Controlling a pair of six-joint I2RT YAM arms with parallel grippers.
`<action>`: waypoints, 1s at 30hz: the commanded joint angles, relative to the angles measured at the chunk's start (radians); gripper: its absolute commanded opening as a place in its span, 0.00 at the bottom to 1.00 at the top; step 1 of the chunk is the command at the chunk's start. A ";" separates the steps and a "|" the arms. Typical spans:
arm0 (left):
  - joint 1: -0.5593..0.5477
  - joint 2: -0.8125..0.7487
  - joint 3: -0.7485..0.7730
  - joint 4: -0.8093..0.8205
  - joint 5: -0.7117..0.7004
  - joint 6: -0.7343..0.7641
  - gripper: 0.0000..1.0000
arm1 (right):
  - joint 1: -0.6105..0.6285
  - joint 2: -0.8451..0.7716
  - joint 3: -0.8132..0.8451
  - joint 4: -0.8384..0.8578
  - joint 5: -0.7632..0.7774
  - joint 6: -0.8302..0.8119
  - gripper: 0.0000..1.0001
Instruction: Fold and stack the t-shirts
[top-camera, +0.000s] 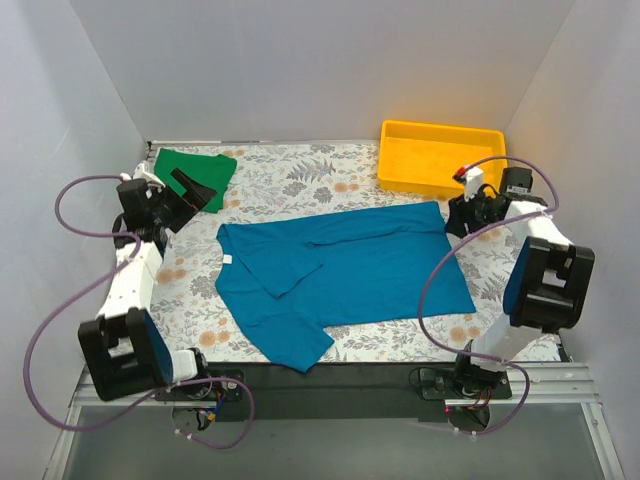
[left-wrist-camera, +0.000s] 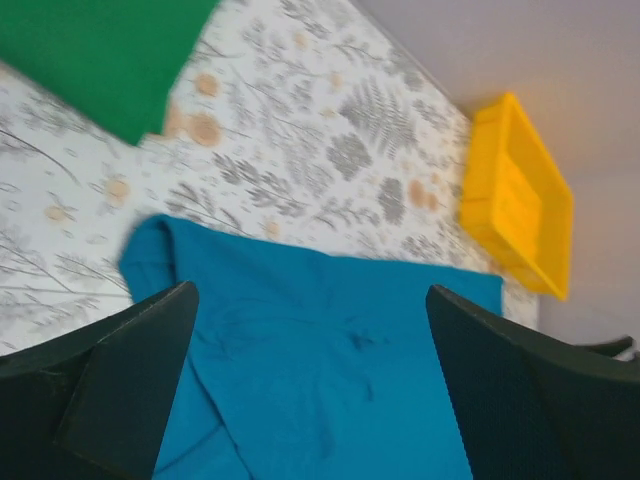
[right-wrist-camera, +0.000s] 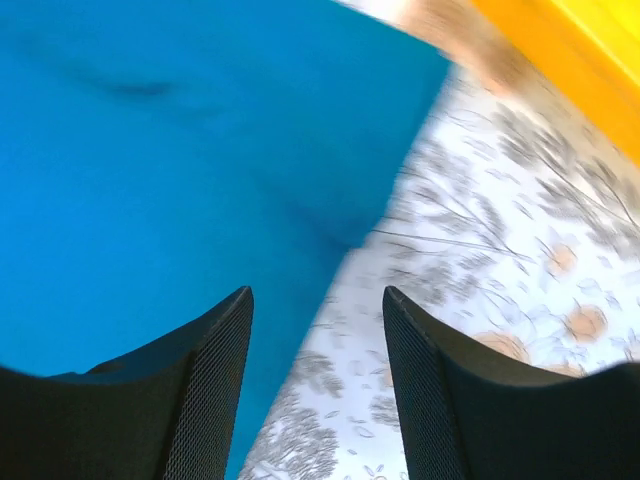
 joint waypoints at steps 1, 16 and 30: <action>-0.001 -0.084 -0.122 -0.010 0.173 -0.086 0.98 | 0.103 -0.143 -0.100 -0.229 -0.250 -0.388 0.62; 0.000 -0.374 -0.176 -0.240 0.165 -0.018 0.81 | 1.332 -0.312 -0.286 0.005 -0.023 -0.482 0.75; -0.001 -0.440 -0.172 -0.295 0.144 0.005 0.81 | 1.576 -0.085 -0.231 0.180 0.224 -0.310 0.58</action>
